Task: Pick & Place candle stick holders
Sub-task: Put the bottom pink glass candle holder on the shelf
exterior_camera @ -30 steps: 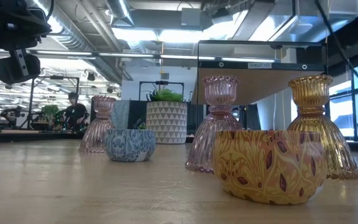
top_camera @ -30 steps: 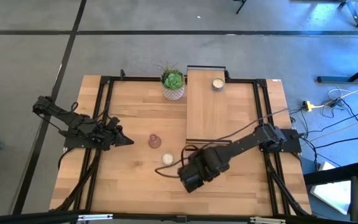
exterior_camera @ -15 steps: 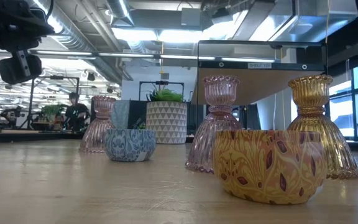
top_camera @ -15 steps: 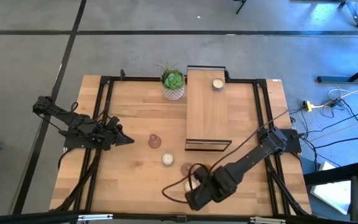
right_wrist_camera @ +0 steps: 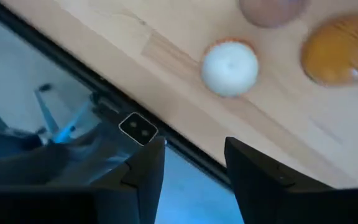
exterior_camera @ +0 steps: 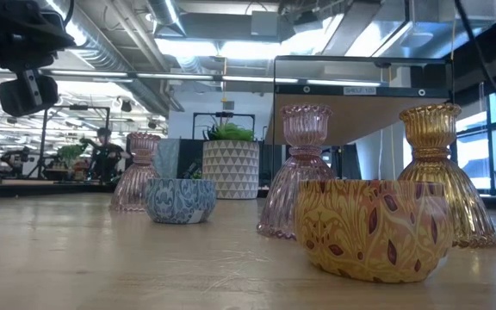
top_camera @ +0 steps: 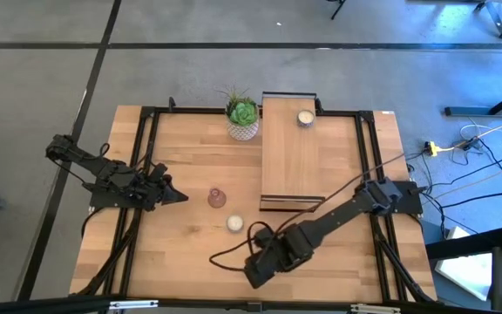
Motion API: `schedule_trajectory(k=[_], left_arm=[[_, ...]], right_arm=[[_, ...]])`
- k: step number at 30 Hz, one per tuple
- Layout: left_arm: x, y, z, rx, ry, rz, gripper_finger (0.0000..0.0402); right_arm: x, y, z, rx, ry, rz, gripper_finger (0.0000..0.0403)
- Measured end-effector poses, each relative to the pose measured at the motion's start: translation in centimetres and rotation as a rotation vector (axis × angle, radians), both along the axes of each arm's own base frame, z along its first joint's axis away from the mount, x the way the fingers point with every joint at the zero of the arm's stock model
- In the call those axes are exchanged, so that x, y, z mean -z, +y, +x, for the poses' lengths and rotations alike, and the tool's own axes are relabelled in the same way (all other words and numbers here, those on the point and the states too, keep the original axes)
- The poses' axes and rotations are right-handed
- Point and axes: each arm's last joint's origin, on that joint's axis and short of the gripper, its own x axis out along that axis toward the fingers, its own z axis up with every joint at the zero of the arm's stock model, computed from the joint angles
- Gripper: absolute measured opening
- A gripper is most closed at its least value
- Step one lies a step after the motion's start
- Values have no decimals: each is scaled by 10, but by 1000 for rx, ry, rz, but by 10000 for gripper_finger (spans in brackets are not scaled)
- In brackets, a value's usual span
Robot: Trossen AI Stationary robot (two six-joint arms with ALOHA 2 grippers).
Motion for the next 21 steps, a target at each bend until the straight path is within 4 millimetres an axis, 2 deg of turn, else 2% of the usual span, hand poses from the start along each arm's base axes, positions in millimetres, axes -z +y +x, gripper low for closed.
schedule_trajectory(k=[5, 11, 16, 21], left_arm=[[1, 0, 0, 7, 10, -2, 6], [1, -1, 2, 18, 20, -14, 6], [2, -2, 2, 32, 30, -17, 6], [2, -2, 2, 31, 33, -18, 6]], right_arm=[[11, -19, 13, -95, 8, -56, 171], [14, -41, 24, -279, -17, -108, 171], [15, -44, 26, -458, -54, -151, 171], [15, -35, 22, -730, -115, -313, 171]])
